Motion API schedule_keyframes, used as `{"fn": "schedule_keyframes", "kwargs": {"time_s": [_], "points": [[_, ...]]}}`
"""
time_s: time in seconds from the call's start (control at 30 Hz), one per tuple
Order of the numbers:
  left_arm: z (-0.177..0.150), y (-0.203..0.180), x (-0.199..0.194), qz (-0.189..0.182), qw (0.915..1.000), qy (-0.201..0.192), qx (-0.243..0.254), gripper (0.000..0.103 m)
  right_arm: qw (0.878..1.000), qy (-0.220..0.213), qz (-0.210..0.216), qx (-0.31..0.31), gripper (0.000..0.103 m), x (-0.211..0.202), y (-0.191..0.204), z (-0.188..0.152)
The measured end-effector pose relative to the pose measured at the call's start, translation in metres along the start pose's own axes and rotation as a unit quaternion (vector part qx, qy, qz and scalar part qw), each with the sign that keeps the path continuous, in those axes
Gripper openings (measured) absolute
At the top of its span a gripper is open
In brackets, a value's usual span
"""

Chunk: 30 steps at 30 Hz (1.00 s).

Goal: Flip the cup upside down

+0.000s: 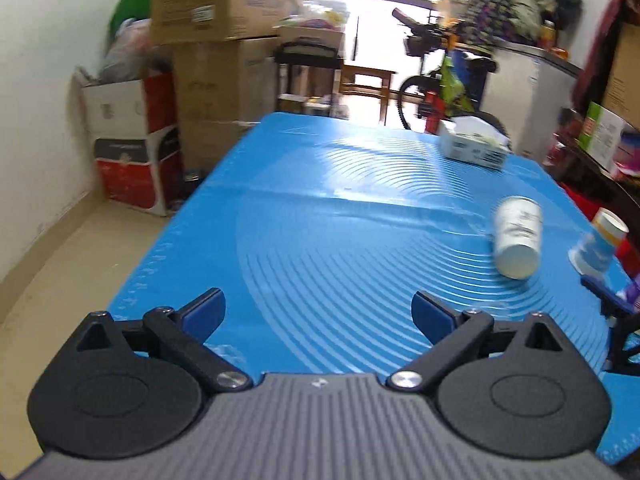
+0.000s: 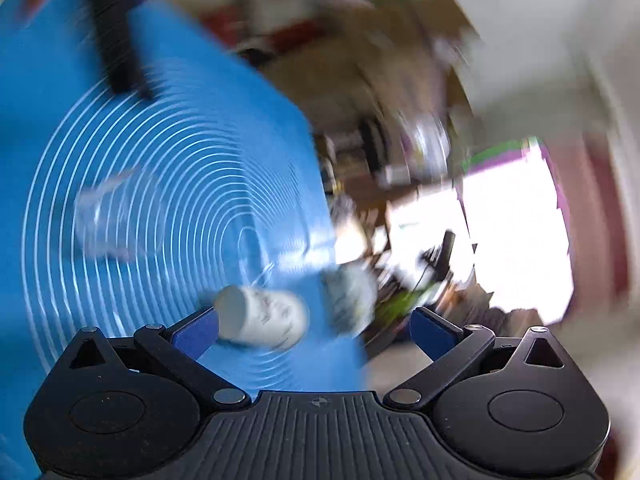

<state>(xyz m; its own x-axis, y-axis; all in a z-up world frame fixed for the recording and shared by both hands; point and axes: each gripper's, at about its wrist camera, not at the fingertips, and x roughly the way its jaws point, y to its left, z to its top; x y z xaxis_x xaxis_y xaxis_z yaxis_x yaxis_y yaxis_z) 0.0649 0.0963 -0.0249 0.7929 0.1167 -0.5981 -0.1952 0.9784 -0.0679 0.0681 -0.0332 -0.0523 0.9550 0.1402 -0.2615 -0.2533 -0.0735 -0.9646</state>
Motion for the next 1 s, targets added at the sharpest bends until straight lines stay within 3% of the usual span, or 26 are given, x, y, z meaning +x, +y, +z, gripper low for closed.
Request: {"fn": "schedule_keyframes", "kwargs": {"time_s": [0.07,0.13,0.2,0.3,0.4,0.63,0.7,0.83,1.0], "points": [[-0.001,0.008,-0.001,0.013,0.9999,-0.006,-0.005,0.098,0.991,-0.033,-0.032,-0.123,0.103,0.000,0.015,0.008],[-0.002,0.015,-0.001,0.023,0.9997,-0.011,-0.004,0.098,0.969,-0.064,-0.049,-0.234,0.103,0.001,0.029,0.012],[-0.002,0.019,0.000,0.028,0.9995,-0.012,-0.003,0.098,0.933,-0.094,-0.057,-0.342,0.103,0.001,0.042,0.010],[-0.004,0.027,0.002,0.033,0.9994,-0.010,-0.008,0.098,0.869,-0.137,-0.063,-0.471,0.103,0.005,0.061,0.004],[-0.004,0.033,0.007,0.035,0.9993,-0.006,-0.013,0.098,0.822,-0.160,-0.047,-0.545,0.103,0.008,0.073,0.003],[-0.002,0.043,0.013,0.038,0.9991,0.005,-0.020,0.098,0.751,-0.211,-0.002,-0.626,0.103,0.012,0.095,-0.007],[-0.003,0.043,0.013,0.038,0.9991,0.004,-0.019,0.098,0.736,-0.225,0.010,-0.639,0.103,0.014,0.098,-0.008],[-0.003,0.044,0.015,0.036,0.9991,0.005,-0.022,0.098,0.720,-0.225,0.043,-0.655,0.101,0.017,0.102,-0.005],[-0.004,0.045,0.017,0.035,0.9991,0.005,-0.022,0.099,0.716,-0.219,0.065,-0.660,0.077,0.023,0.104,-0.001]]}}
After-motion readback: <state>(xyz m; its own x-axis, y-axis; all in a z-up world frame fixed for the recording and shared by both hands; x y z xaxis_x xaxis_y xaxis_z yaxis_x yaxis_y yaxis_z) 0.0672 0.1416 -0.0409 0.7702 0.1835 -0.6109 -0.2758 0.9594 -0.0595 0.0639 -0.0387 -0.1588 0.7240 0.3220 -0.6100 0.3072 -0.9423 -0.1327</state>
